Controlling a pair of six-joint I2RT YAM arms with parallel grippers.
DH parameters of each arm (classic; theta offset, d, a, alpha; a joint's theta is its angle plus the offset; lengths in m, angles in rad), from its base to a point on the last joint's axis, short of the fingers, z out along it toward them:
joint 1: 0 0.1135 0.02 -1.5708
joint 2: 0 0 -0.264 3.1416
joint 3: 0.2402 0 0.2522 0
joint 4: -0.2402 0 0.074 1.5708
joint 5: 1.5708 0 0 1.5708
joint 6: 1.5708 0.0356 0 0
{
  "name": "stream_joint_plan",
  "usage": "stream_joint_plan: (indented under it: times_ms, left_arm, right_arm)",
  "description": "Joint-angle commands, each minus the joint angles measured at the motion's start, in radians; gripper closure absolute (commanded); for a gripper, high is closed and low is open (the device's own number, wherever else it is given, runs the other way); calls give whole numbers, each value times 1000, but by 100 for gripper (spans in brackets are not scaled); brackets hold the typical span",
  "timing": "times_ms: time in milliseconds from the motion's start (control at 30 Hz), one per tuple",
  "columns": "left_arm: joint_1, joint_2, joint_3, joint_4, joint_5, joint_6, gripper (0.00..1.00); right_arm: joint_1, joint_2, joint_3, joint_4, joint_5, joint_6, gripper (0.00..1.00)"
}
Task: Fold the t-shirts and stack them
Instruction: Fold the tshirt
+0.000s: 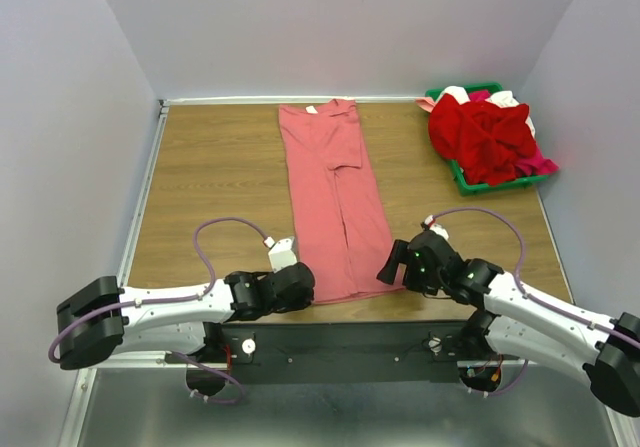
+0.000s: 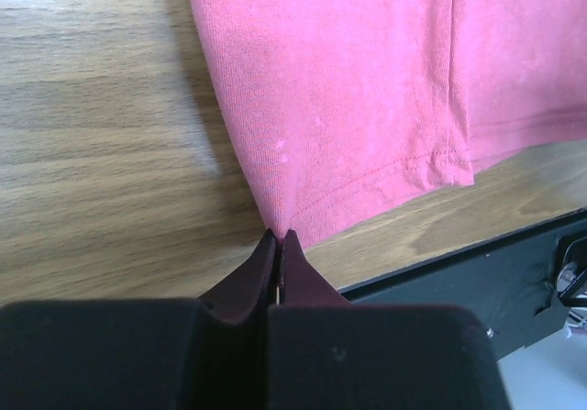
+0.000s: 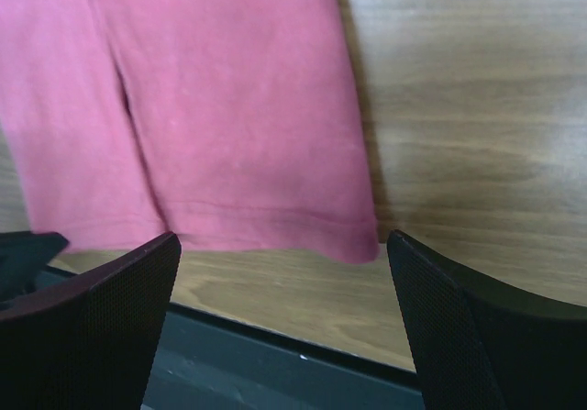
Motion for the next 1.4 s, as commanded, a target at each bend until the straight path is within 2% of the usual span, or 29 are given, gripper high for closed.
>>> stream_joint_plan:
  times_ms: [0, 167, 267, 300, 433, 533, 667, 700, 733, 867, 1033, 1200, 1367]
  left_arm:
    - [1, -23, -18, -38, 7, -9, 100]
    - [2, -17, -10, -46, 4, -4, 100]
    - [1, -3, -4, -47, 1, -4, 100]
    - [2, -3, -4, -47, 3, -4, 100]
    - [2, 11, -1, -47, 7, -6, 100]
    - [1, 22, 5, -52, 1, -10, 100]
    - [1, 28, 13, -61, -2, -10, 100]
    - [1, 31, 11, -58, 1, -12, 100]
    - [1, 33, 13, -58, 1, -9, 100]
    - [-2, 33, 17, -60, 20, 6, 100]
    - [-16, 27, 27, -84, 88, 36, 100]
    - [-51, 7, 57, -146, 101, -6, 100]
    - [-85, 34, 71, -155, 92, -33, 100]
  right_arm:
    - [0, 26, -24, -37, -62, 11, 0]
    - [0, 61, -41, -47, -76, 0, 1]
    - [-2, 81, -46, -46, -49, 6, 5]
    - [0, 88, -44, -47, -36, 6, 14]
    - [-2, 126, -38, -49, -27, -1, 31]
    - [-2, 140, -43, -49, -32, -7, 54]
    - [0, 146, -47, -49, -46, -18, 74]
    - [-2, 144, -46, -49, -44, -32, 91]
    - [-2, 143, -43, -49, -38, -43, 99]
    - [0, 89, -51, -49, -58, -76, 100]
    - [-2, -3, -81, -47, -193, -52, 100]
    - [7, -64, -127, -54, -298, -17, 100]
    - [20, -135, -138, -73, -322, -4, 100]
